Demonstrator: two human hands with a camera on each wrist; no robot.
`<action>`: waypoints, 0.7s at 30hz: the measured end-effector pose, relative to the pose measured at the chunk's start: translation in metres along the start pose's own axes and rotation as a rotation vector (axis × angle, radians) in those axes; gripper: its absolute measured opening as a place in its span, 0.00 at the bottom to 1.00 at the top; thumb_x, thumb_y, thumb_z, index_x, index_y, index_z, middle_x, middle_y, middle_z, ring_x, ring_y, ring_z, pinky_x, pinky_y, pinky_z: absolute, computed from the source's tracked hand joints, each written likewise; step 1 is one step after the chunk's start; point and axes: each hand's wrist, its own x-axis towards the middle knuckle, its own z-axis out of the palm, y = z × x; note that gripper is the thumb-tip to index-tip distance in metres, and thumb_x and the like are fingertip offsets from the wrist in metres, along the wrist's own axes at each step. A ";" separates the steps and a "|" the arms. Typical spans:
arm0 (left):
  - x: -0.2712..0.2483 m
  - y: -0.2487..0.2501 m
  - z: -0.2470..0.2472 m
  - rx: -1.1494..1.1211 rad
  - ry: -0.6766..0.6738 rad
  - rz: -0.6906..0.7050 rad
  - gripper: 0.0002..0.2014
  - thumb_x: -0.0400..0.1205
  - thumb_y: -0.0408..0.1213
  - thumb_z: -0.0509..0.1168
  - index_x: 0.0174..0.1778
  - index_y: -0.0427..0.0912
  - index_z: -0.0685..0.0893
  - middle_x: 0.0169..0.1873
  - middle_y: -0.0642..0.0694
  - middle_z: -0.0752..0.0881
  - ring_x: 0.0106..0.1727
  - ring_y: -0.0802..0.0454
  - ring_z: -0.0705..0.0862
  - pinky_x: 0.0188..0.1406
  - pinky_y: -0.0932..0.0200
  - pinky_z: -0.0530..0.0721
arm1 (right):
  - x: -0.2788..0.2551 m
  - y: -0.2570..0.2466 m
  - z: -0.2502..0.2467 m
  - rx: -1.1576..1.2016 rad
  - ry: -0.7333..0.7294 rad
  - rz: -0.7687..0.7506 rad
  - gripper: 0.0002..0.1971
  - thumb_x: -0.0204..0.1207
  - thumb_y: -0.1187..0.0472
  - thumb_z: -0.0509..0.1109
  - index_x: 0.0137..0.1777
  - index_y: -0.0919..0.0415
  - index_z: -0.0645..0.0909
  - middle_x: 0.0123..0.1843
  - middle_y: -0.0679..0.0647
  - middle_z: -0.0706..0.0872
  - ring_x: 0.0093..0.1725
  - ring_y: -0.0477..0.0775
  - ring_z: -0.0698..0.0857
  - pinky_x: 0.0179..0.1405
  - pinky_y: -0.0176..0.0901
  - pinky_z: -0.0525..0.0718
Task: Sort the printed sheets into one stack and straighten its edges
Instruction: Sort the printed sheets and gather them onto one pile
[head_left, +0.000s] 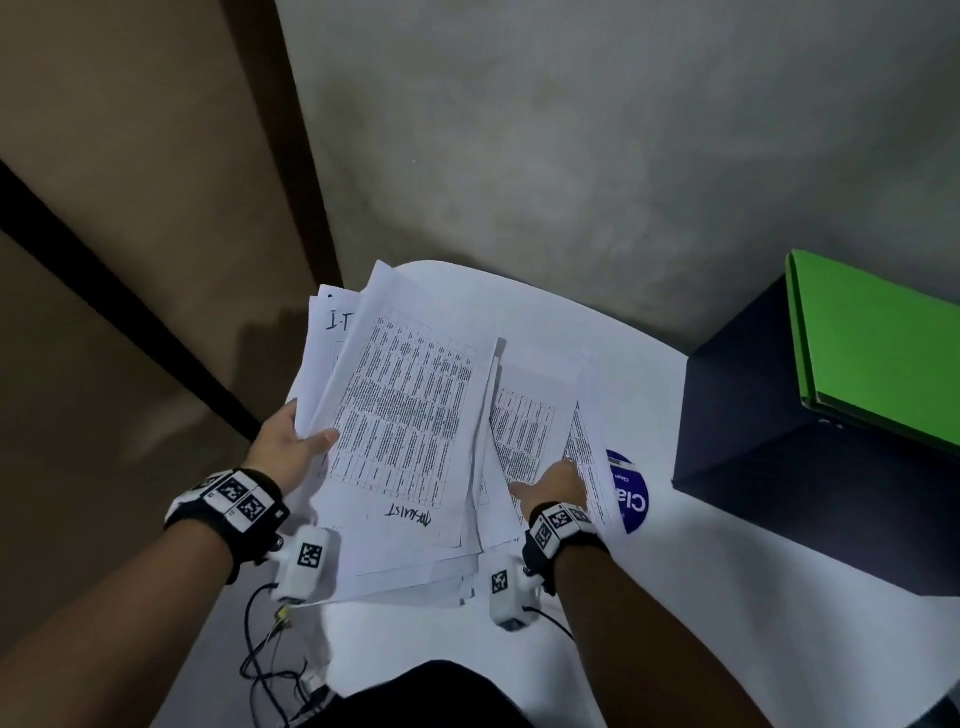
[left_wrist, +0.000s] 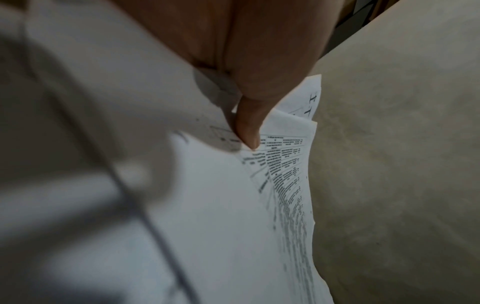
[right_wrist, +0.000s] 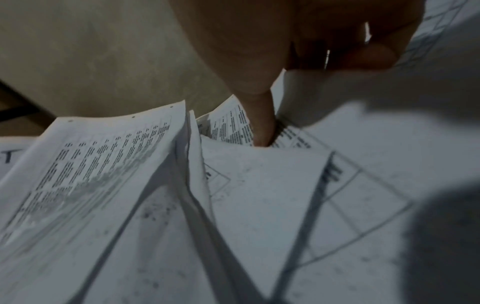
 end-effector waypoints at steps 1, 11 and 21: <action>-0.001 0.002 0.001 -0.004 -0.011 0.004 0.12 0.81 0.27 0.71 0.49 0.51 0.82 0.43 0.50 0.88 0.44 0.51 0.86 0.45 0.57 0.81 | -0.001 -0.002 -0.003 0.011 -0.010 0.014 0.27 0.72 0.52 0.78 0.65 0.67 0.78 0.64 0.63 0.84 0.62 0.64 0.85 0.59 0.49 0.84; -0.006 -0.004 -0.001 0.015 -0.053 -0.036 0.11 0.81 0.29 0.71 0.49 0.52 0.82 0.46 0.51 0.89 0.49 0.51 0.87 0.53 0.52 0.83 | 0.018 0.032 -0.046 -0.241 0.185 -0.052 0.22 0.76 0.59 0.74 0.69 0.61 0.78 0.72 0.59 0.76 0.70 0.67 0.76 0.64 0.63 0.82; -0.012 0.000 0.012 0.026 -0.064 -0.045 0.12 0.81 0.30 0.72 0.58 0.44 0.83 0.51 0.46 0.91 0.56 0.45 0.88 0.64 0.45 0.82 | 0.015 0.036 -0.046 0.129 0.146 -0.064 0.28 0.73 0.70 0.77 0.73 0.64 0.72 0.65 0.64 0.84 0.57 0.65 0.85 0.54 0.50 0.86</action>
